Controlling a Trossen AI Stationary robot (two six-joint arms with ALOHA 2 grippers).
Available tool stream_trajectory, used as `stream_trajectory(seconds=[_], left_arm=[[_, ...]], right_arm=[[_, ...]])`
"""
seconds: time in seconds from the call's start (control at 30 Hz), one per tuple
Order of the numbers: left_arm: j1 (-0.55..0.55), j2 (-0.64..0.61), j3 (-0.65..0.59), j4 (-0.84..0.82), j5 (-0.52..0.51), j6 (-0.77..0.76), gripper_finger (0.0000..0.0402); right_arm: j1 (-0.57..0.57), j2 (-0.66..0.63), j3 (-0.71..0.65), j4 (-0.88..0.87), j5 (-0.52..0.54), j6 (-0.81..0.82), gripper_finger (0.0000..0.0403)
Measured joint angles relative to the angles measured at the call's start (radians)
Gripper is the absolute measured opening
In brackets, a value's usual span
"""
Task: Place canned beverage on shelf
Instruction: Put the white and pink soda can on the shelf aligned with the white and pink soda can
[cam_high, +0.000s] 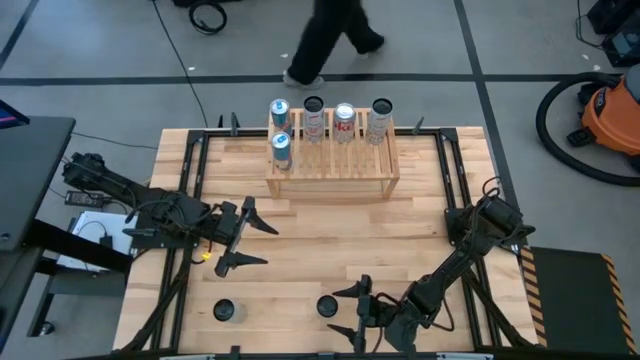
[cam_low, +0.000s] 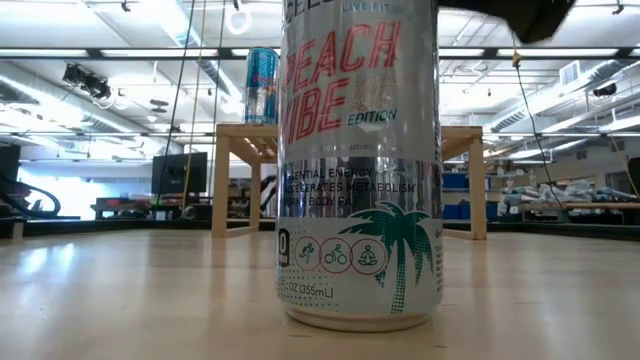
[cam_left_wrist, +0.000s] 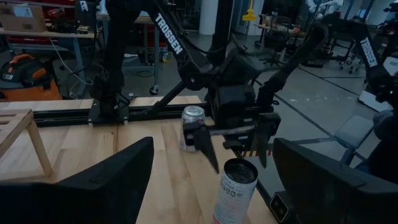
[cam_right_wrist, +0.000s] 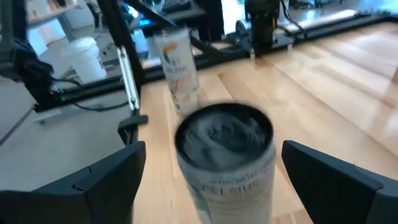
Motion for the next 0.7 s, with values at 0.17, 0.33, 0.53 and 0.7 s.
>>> stream_trajectory(seconds=[0.17, 0.33, 0.53, 0.7], left_arm=[[0.000, 0.000, 0.000, -0.005, 0.000, -0.009, 0.0332], [0.000, 0.000, 0.000, -0.001, 0.000, -0.009, 0.0332], [0.000, 0.000, 0.000, -0.004, 0.000, -0.009, 0.0332], [0.000, 0.000, 0.000, -0.004, 0.000, -0.009, 0.0332]], right_arm=[[-0.021, 0.058, -0.002, 0.044, -0.033, 0.007, 0.0386], [-0.049, 0.066, -0.001, 0.049, -0.069, 0.000, 0.0386], [-0.073, 0.066, -0.001, 0.048, -0.129, 0.008, 0.0378], [-0.077, 0.066, -0.001, 0.047, -0.158, 0.012, 0.0345]])
